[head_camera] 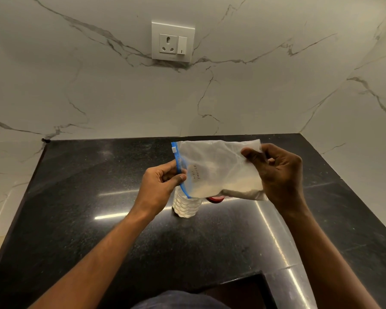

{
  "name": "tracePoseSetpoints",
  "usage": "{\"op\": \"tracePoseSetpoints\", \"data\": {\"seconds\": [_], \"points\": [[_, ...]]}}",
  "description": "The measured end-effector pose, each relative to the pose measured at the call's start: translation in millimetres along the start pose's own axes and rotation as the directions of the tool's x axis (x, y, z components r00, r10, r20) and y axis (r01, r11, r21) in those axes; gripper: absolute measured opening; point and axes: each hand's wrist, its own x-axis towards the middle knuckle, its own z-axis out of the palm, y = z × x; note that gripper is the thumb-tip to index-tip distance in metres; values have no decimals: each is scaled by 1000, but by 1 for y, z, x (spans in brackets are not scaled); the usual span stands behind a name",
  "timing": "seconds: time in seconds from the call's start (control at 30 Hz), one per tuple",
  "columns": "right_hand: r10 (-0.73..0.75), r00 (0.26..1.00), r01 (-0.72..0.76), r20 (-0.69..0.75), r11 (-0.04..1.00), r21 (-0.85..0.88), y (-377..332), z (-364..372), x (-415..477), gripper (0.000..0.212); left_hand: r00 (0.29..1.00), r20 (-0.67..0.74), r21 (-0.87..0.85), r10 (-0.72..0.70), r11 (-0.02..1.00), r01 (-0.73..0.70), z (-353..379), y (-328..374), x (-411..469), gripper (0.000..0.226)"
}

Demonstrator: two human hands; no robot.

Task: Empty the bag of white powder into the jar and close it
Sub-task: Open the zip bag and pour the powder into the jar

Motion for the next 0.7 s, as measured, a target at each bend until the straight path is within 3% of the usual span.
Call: {"op": "tracePoseSetpoints", "data": {"seconds": [0.7], "points": [[-6,1000,6,-6,999,31,-7,-2,4,6,1000,4,-31,-6,1000,6,2,-2,2,40]]}}
